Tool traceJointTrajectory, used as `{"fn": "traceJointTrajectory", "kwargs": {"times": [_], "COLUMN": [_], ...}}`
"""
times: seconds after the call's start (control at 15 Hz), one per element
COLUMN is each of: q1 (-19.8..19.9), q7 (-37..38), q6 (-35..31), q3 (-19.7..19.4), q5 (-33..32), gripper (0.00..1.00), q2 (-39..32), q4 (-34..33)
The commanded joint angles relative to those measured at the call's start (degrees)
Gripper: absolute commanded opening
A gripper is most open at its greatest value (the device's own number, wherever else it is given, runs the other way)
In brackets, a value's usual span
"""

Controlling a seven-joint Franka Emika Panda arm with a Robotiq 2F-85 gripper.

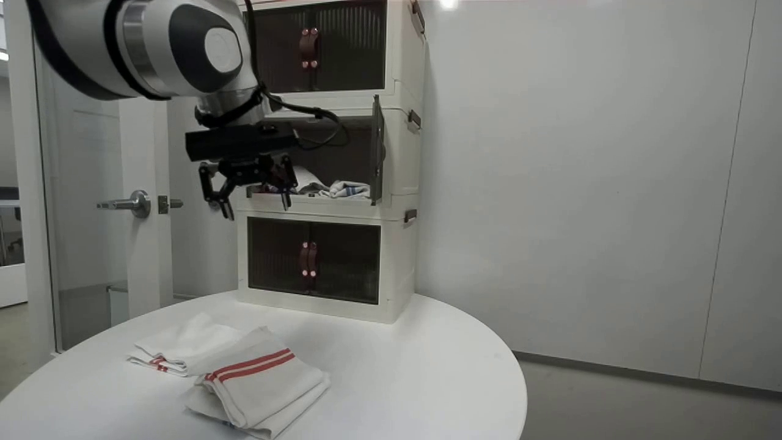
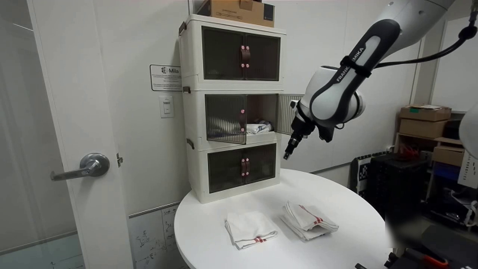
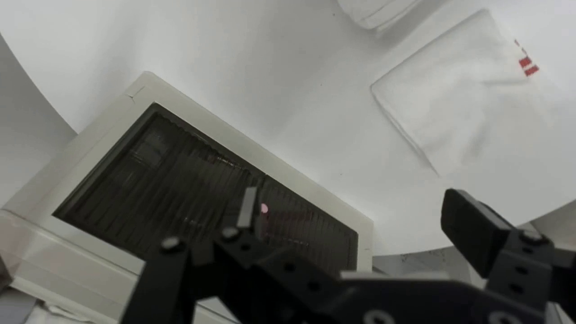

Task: Remove the towel from the middle drawer

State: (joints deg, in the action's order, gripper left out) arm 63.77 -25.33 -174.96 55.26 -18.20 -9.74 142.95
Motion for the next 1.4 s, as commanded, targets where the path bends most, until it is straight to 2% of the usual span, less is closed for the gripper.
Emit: {"fn": "traceJointTrajectory", "kwargs": {"times": [0.0, 0.13, 0.4, 0.6, 0.73, 0.93, 1.07, 1.13, 1.27, 1.33], "q1": [11.1, 16.7, 26.1, 30.5, 30.8, 28.5, 25.8, 16.9, 10.3, 8.1], "q7": [-2.2, -0.6, 2.0, 1.6, 1.2, 0.2, -0.5, 5.6, 6.8, 7.1], "q6": [6.7, 12.0, 24.8, 38.0, 46.8, 59.1, 64.1, 58.4, 59.2, 59.3], "q3": [12.6, 18.4, 25.9, 27.6, 26.5, 22.1, 18.2, 14.0, 7.8, 5.9], "q5": [12.8, 19.9, 30.8, 32.8, 32.6, 33.6, 34.6, 24.8, 22.6, 22.4], "gripper": [1.00, 1.00, 1.00, 1.00, 1.00, 1.00, 1.00, 1.00, 1.00, 1.00], "q2": [-2.2, 0.0, 6.9, 12.5, 15.2, 20.0, 22.9, 11.8, 12.6, 12.4], "q4": [-6.3, -9.7, -18.0, -25.3, -30.0, -35.5, -35.9, -34.9, -35.0, -34.8]}}
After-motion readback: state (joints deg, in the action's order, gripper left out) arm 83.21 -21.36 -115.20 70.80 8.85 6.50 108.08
